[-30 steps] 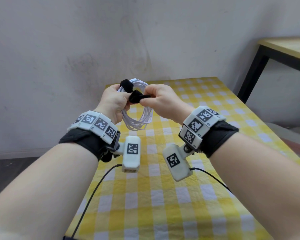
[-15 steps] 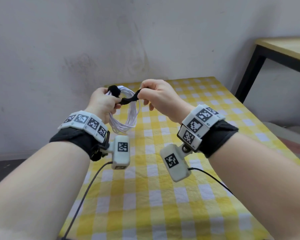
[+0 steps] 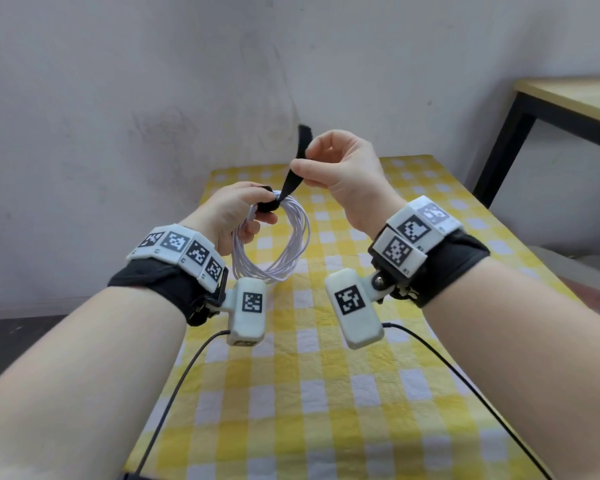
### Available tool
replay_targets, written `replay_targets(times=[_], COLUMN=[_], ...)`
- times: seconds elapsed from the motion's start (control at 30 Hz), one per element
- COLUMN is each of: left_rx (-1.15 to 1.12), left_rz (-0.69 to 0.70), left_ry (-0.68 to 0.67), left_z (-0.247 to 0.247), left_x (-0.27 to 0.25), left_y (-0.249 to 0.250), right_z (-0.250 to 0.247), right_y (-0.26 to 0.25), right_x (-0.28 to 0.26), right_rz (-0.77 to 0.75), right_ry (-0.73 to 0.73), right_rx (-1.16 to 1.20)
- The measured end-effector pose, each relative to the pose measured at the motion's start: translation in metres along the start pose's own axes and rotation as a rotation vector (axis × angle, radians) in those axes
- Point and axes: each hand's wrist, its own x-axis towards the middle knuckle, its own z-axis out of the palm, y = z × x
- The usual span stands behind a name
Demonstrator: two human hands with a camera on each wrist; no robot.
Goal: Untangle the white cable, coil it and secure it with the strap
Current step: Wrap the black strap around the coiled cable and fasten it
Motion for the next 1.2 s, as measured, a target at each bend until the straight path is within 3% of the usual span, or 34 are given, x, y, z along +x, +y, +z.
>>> replay_targets(times=[0.13,0.33,0.53,0.83,1.0,1.1,1.2], left_rx=[0.026,0.005,0.024,0.211,0.269,0.205,0.113], left_rz=[0.015,0.016,0.002,0.055,0.081,0.138,0.198], left_ry=[0.022,0.056,0.034,0.037,-0.208,-0.366,-0.428], left_z=[0.0,-0.005,-0.008,-0.014,-0.013,-0.009,-0.006], left_x=[-0.001,-0.001,0.0,0.001,-0.009,-0.018,-0.023], left_y=[0.0,0.0,-0.002,-0.01,-0.006,-0.002,0.003], right_z=[0.002,-0.003,-0.002,0.002,0.001,-0.008,-0.016], right_y=[0.0,-0.006,-0.009,-0.039,-0.026,-0.013,0.006], right_x=[-0.002,-0.005,-0.012,-0.008,0.003,0.01,0.011], right_rz=[0.029,0.22,0.153,-0.045,-0.01,0.074,0.203], right_ry=[0.043,-0.202,-0.402,-0.298,-0.173,-0.092,-0.071], right_rx=[-0.162,-0.499,-0.138,0.125,0.136,0.076,0.014])
